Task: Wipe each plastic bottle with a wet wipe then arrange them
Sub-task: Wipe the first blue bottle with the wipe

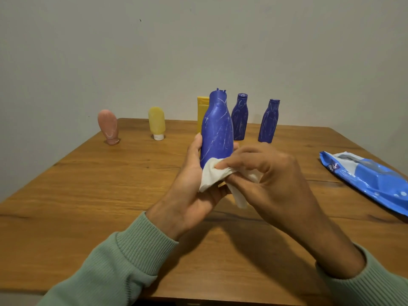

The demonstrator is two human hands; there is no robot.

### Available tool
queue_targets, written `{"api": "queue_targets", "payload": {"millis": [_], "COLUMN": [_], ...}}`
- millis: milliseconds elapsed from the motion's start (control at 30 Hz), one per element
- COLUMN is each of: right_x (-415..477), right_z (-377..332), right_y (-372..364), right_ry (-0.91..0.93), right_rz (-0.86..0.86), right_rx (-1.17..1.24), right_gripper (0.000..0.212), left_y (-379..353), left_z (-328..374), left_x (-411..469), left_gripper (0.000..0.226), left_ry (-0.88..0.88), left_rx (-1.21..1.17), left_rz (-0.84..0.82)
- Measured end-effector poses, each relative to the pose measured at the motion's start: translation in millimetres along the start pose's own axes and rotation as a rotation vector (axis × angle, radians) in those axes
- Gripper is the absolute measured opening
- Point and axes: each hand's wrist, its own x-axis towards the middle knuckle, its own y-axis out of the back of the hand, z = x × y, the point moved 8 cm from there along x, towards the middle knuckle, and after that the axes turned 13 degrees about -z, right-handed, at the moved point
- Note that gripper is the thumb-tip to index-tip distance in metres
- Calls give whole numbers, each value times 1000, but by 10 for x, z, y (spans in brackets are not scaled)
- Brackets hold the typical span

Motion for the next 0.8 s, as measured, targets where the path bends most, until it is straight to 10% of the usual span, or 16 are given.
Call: {"api": "queue_targets", "payload": {"millis": [800], "right_x": [7], "right_z": [-63], "right_y": [54], "right_ry": [40], "right_rz": [-21], "right_rx": [6], "right_gripper": [19], "left_y": [-116], "left_z": [-118], "left_x": [-44], "left_gripper": [49], "left_ry": [-22], "left_rx": [-67], "left_rz": [-59]}}
